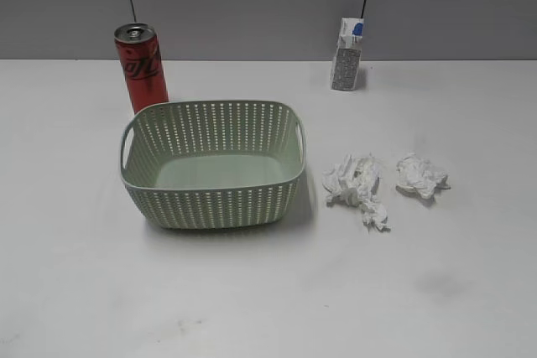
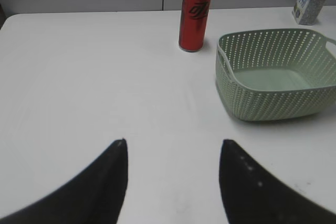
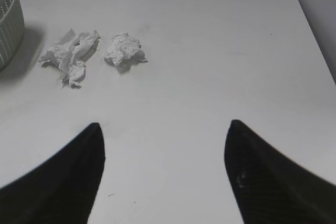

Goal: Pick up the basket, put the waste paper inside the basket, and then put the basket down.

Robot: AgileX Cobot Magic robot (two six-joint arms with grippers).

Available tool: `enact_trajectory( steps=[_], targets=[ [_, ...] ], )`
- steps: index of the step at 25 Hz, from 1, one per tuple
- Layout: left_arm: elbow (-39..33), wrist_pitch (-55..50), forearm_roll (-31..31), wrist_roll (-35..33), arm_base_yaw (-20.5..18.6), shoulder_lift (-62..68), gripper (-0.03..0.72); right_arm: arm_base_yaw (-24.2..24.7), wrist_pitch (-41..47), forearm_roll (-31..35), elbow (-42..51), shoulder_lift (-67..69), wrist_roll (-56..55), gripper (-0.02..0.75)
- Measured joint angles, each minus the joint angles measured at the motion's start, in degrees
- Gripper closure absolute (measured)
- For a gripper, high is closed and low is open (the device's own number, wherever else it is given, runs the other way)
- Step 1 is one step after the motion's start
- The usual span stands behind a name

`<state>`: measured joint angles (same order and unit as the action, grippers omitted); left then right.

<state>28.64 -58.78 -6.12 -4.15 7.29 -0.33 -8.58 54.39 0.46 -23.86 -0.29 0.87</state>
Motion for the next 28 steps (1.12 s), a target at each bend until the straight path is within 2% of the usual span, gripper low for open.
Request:
enact_trajectory(
  steps=[15, 19, 23, 28],
  targets=[
    [0.06, 0.33, 0.18, 0.00, 0.00, 0.00, 0.262, 0.00, 0.00, 0.00, 0.00, 0.00, 0.00, 0.199],
    [1.33, 5.33, -0.80, 0.00, 0.00, 0.67, 0.262, 0.00, 0.00, 0.00, 0.00, 0.00, 0.00, 0.199],
    [2.69, 15.26, -5.43, 0.00, 0.00, 8.65, 0.262, 0.00, 0.00, 0.00, 0.00, 0.00, 0.00, 0.199],
    [8.12, 18.13, -9.40, -3.42, 0.00, 30.60, 0.248, 0.00, 0.00, 0.00, 0.00, 0.00, 0.00, 0.199]
  ],
)
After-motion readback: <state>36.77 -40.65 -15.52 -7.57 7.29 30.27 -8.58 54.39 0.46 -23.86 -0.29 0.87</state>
